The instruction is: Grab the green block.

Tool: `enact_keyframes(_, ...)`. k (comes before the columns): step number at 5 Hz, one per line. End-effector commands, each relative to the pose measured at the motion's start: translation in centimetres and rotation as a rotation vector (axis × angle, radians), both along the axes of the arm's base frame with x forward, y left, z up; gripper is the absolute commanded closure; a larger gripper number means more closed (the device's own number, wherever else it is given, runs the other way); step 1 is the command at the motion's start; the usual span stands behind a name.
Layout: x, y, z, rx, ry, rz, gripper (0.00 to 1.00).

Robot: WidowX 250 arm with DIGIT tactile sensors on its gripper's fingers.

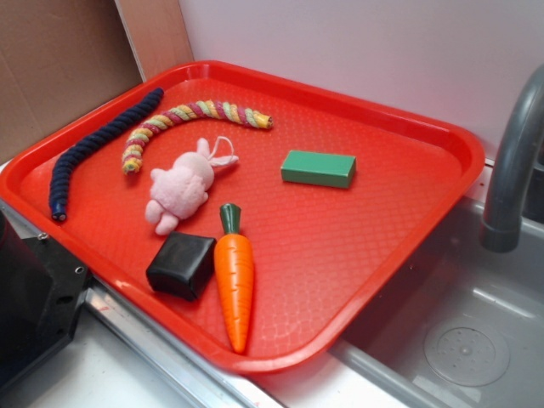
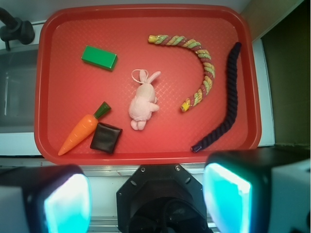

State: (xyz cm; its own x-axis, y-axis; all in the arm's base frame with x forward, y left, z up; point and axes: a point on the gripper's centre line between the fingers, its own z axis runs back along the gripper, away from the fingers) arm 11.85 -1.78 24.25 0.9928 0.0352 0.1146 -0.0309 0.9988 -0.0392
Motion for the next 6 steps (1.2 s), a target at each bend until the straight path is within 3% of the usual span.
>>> enact_keyframes(1, 0.0, 0.0, 0.0, 0.0, 0.0, 0.0, 0.0)
enact_keyframes(2, 4.4, 0.6, -3.6, 0.046, -0.006, -0.185, 0.0)
enact_keyframes(3, 7.7, -2.0, -7.8, -0.013, -0.124, -0.434, 0.0)
enact_keyframes(4, 9.1, -4.6, -11.3, 0.015, -0.143, -0.605, 0.0)
enact_keyframes(6, 9.1, -4.6, -11.3, 0.015, -0.143, -0.605, 0.0)
